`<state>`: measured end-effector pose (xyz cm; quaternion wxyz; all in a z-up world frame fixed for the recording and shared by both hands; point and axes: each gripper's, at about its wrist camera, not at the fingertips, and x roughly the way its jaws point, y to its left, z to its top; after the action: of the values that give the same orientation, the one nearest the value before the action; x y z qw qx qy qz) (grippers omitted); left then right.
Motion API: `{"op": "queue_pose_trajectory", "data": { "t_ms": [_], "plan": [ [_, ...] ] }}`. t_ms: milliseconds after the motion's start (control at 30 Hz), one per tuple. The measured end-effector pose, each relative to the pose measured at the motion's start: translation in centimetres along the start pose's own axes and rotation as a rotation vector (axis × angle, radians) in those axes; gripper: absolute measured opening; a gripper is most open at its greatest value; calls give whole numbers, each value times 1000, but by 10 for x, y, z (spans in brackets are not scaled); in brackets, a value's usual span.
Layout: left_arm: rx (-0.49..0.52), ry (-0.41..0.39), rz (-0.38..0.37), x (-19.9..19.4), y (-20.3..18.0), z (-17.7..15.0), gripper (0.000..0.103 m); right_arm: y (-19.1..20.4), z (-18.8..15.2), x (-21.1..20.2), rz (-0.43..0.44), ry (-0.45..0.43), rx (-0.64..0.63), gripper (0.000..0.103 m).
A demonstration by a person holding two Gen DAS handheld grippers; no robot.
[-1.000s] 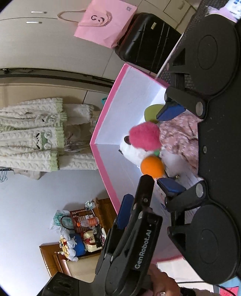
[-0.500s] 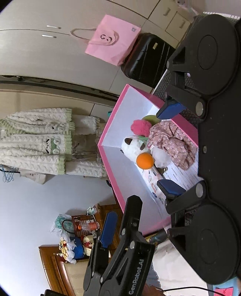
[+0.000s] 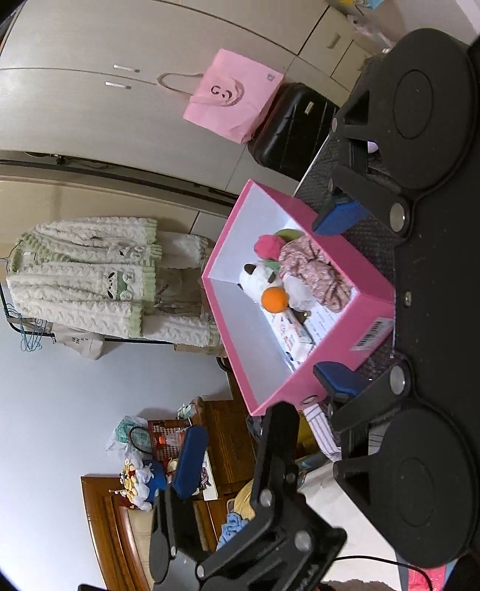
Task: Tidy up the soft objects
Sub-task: 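Move both tools toward the wet-wipes pack beside the lavender plush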
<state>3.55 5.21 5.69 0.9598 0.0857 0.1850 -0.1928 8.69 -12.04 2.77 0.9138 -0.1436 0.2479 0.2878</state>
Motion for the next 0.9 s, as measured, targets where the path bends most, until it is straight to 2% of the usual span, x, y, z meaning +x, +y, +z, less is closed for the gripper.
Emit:
{"op": "queue_pose_trajectory", "data": {
  "t_ms": [133,267,433,633,767,900],
  "plan": [
    [15,2,-41,-8,-11,-1,97,1,-13,-16,-33,3,-2,80],
    [2,18,-118,-7,-20,0,102,-6,-28,-33,-44,-7,17,82],
    [-10,95,-224,13,-35,0,103,-16,-53,-50,-80,-43,31,83],
    [9,150,-256,42,-59,2,103,-39,-80,-52,-130,-35,93,83],
    [-37,185,-299,69,-70,4,103,-62,-103,-48,-154,-49,173,83],
    [-136,213,-322,102,-76,2,101,-88,-123,-39,-154,-71,252,83]
  ]
}}
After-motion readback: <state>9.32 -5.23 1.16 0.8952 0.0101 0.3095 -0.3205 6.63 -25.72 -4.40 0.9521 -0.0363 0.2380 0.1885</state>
